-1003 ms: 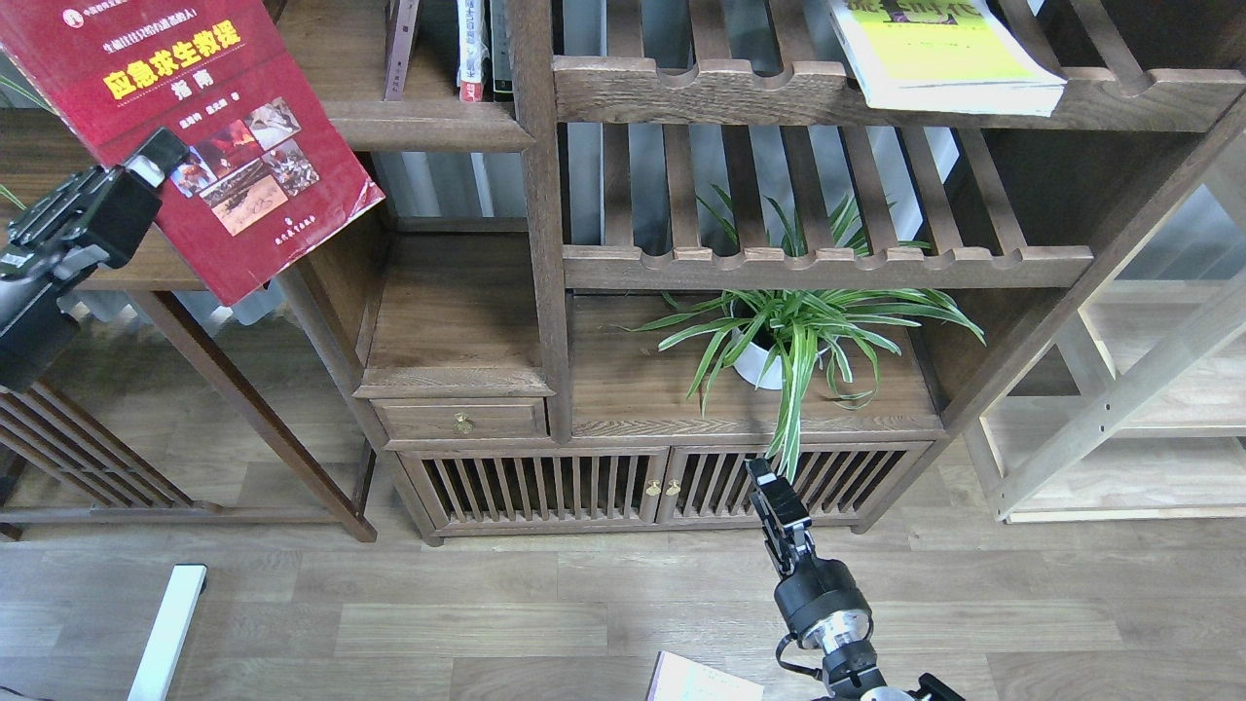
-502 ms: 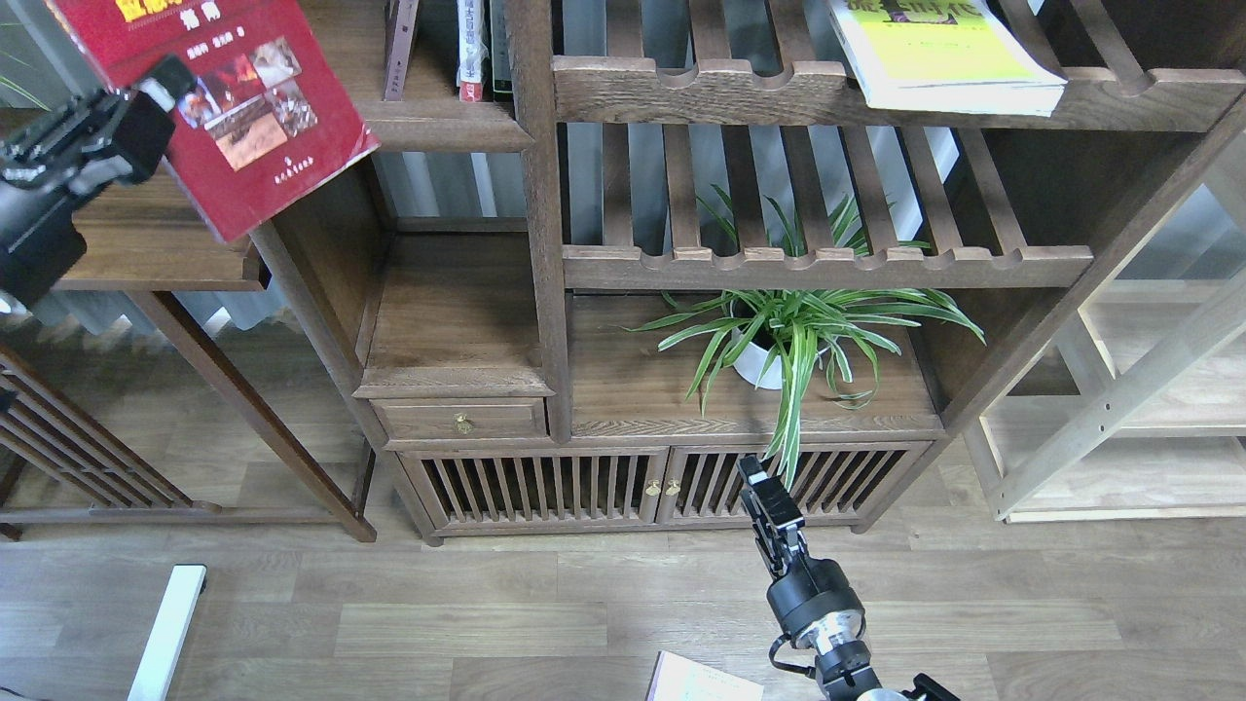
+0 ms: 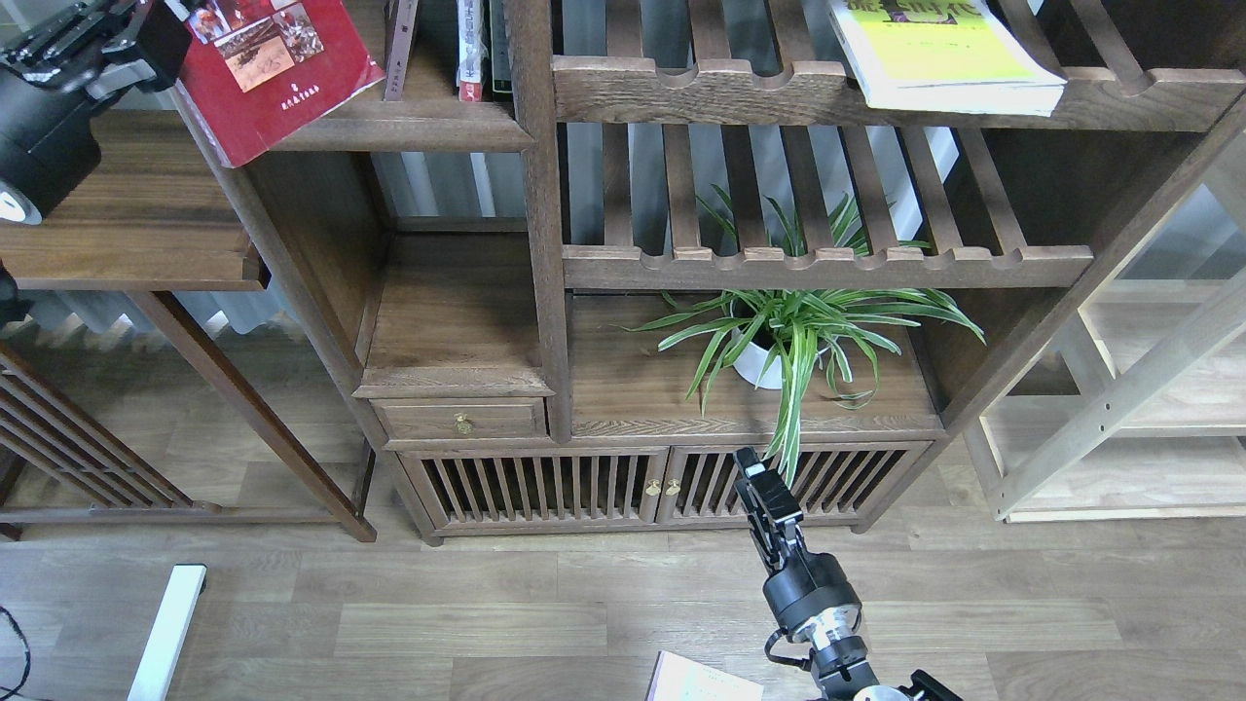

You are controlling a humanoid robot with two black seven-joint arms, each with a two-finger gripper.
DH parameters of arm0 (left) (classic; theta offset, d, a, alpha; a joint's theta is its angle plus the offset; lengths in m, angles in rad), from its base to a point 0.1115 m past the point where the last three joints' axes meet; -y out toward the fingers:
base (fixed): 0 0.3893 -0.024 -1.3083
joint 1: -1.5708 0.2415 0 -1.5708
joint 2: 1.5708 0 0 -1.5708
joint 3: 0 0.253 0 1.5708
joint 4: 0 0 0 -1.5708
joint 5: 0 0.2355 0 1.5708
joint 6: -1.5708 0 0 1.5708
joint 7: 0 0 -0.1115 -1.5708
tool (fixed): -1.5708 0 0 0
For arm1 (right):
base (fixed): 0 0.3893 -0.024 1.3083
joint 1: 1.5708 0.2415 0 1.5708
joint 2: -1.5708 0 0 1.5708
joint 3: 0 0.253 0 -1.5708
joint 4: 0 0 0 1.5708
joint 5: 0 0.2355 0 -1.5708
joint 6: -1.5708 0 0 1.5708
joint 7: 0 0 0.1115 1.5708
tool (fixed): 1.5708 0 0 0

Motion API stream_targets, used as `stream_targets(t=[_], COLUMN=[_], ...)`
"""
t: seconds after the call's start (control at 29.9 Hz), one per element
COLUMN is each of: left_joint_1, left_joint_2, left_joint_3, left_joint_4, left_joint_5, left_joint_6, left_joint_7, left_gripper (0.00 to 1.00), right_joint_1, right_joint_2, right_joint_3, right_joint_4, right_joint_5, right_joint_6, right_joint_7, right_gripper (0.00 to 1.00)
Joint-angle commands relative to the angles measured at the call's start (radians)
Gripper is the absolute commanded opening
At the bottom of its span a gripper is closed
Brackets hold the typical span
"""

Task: Organize books on shelf
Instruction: 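Push the red book onto the upper shelf with the left gripper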

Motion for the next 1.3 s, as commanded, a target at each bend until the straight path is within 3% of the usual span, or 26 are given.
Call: stream_targets(t=[0.0, 0.33, 0.67, 1.27], left_joint_1=[-0.007, -0.116, -0.212, -0.395], left_joint_2=[0.000, -0.020, -0.022, -0.037], left_joint_3=[0.009, 0.072, 0.155, 0.308], left_joint_4=[0.013, 0.039, 0.149, 0.364], left_joint_5=[0.004, 0.067, 0.073, 0.099], left_joint_6=[0.001, 0.100, 0.100, 0.100], left_joint_7=[0.014, 0.012, -0.005, -0.087], left_gripper=[0.05, 0.06, 0.07, 0.07], right_joint_1=[-0.001, -0.008, -0.014, -0.015], right_joint_2=[0.000, 0.000, 0.000, 0.000], right_joint_3=[0.003, 0.006, 0.008, 0.015], right_joint_4=[0.010, 0.019, 0.033, 0.041], right_joint_5=[0.001, -0.001, -0.001, 0.001], right_joint_6=[0.000, 0.012, 0.012, 0.012], right_joint_7=[0.000, 0.000, 0.000, 0.002], right_gripper=[0.64, 0.64, 0.64, 0.64])
